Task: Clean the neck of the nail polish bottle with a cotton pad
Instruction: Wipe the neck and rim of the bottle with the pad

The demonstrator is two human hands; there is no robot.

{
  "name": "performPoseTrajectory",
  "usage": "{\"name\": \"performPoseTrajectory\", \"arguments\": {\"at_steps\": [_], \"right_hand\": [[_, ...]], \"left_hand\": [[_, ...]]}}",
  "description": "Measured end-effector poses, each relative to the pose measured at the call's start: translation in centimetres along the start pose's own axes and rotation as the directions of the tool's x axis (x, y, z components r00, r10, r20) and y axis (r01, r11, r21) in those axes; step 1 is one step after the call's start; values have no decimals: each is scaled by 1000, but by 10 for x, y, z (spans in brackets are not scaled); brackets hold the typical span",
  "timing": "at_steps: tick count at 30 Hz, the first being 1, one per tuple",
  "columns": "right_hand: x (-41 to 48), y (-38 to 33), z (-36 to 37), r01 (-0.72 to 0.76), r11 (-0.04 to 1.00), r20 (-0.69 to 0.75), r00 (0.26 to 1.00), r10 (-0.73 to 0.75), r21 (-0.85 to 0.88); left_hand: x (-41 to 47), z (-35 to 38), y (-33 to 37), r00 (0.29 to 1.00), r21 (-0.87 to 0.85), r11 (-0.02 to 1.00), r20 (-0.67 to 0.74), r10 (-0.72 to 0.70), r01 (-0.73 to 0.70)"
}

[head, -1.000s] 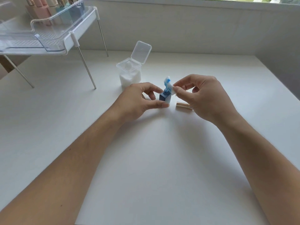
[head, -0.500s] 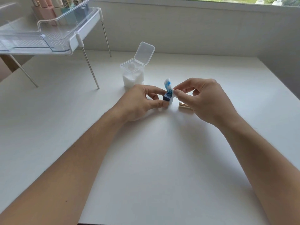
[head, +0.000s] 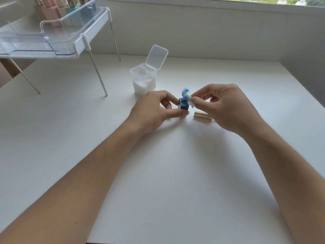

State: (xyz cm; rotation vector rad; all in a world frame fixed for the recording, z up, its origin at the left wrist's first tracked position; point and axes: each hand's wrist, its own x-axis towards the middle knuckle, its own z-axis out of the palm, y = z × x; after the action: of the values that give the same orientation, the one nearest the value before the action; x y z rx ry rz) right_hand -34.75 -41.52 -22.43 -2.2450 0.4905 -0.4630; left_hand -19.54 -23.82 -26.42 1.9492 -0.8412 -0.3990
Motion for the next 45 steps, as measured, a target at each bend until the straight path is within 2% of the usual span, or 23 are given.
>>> {"name": "performPoseTrajectory", "arguments": {"at_steps": [5, 10, 17, 25, 45], "right_hand": [[2, -1, -3, -52, 997, -29, 998, 54, 52], [4, -1, -7, -85, 989, -47, 995, 91, 120], [7, 1, -12, -86, 964, 8, 996, 86, 250], [7, 1, -12, -43, 968, 44, 998, 33, 247], [7, 6, -16, 78, 985, 19, 996, -82, 154]], "left_hand": [[0, 0, -2, 1000, 23, 1000, -13, -5, 6], [-4, -10, 4, 999, -19, 1000, 35, -5, 6], [-5, -23, 6, 989, -99, 989, -108, 97, -107], [-7, -26, 10, 977, -143, 968, -81, 195, -205], [-11, -29, 16, 998, -242, 969, -12, 59, -60]]}}
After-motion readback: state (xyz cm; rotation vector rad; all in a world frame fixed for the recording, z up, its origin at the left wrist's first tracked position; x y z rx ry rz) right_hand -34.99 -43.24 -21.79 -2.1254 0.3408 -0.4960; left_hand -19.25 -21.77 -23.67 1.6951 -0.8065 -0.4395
